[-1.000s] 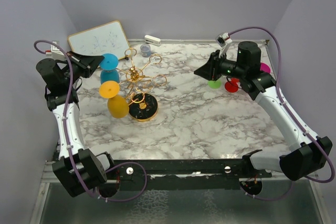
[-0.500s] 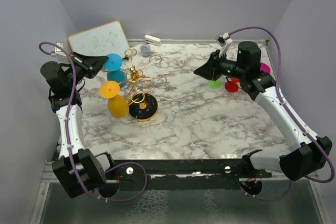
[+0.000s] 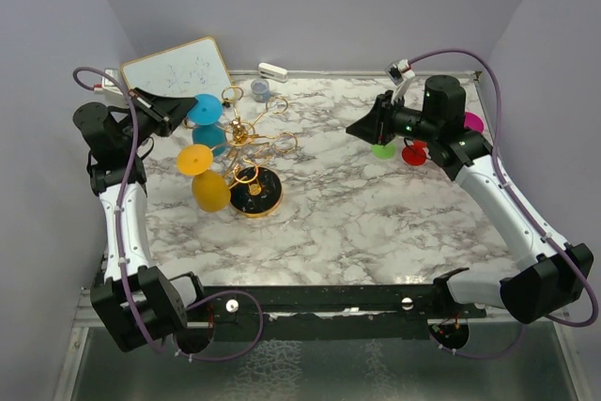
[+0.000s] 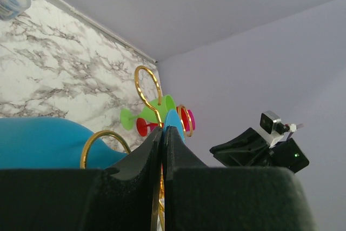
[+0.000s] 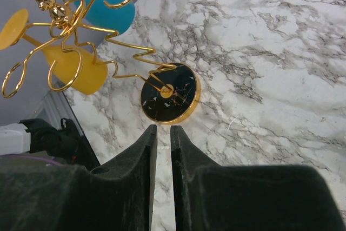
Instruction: Take the wine glass off the wine glass rack
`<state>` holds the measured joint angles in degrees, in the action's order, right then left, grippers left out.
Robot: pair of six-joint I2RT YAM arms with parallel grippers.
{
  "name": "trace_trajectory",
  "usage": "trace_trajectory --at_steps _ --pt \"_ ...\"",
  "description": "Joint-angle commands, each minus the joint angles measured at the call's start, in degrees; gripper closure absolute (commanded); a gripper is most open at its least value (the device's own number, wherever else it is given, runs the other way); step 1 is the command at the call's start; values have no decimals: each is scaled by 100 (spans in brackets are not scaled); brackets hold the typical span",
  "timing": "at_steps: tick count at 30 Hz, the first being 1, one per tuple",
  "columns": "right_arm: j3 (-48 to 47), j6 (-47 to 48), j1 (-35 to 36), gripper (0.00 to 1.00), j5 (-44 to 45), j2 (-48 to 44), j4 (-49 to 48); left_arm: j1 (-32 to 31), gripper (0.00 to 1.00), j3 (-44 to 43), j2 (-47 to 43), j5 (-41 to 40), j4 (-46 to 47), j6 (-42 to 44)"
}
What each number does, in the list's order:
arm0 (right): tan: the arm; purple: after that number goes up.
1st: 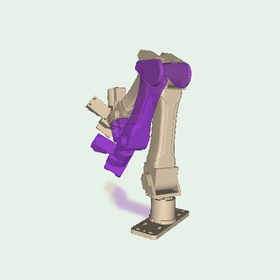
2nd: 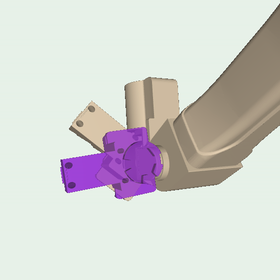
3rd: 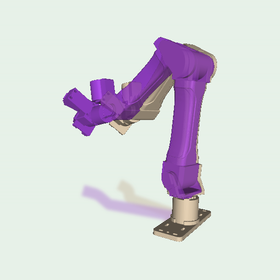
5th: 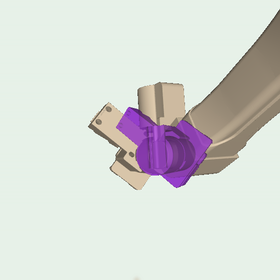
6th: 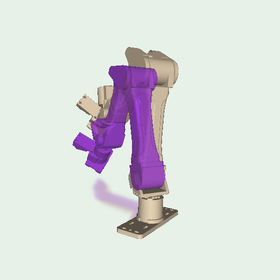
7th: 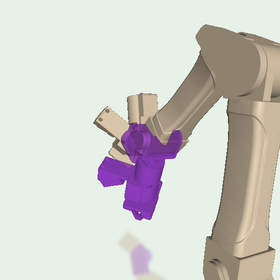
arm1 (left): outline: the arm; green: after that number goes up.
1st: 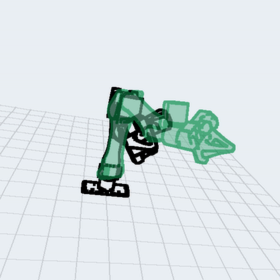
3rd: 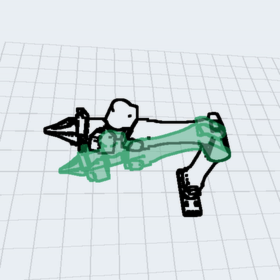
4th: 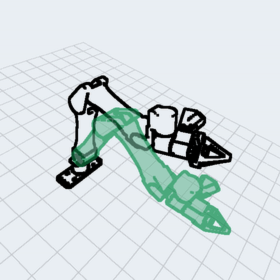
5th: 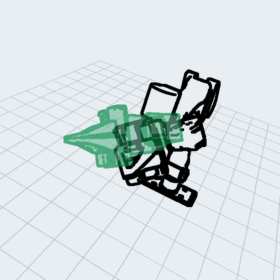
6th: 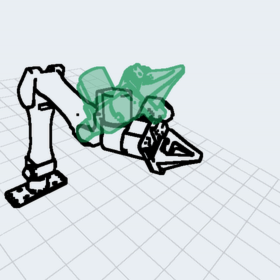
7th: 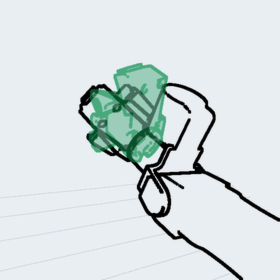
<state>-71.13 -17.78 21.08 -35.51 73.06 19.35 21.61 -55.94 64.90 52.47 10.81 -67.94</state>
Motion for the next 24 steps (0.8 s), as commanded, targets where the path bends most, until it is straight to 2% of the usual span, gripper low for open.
trace_trajectory --at_steps 1,15,20,24 --pt "13 -37 66 84 -82 -169 -170 -64 100 -395 172 -203 264 20" --pt "-23 -43 80 84 -105 -187 -179 -135 100 -859 940 -684 486 166" --pt "-36 -56 73 84 -267 -204 -224 -201 100 -1312 1337 -919 1514 -413" --pt "-10 -55 77 83 -543 -276 -378 -479 100 -2280 1796 -966 1912 -349"
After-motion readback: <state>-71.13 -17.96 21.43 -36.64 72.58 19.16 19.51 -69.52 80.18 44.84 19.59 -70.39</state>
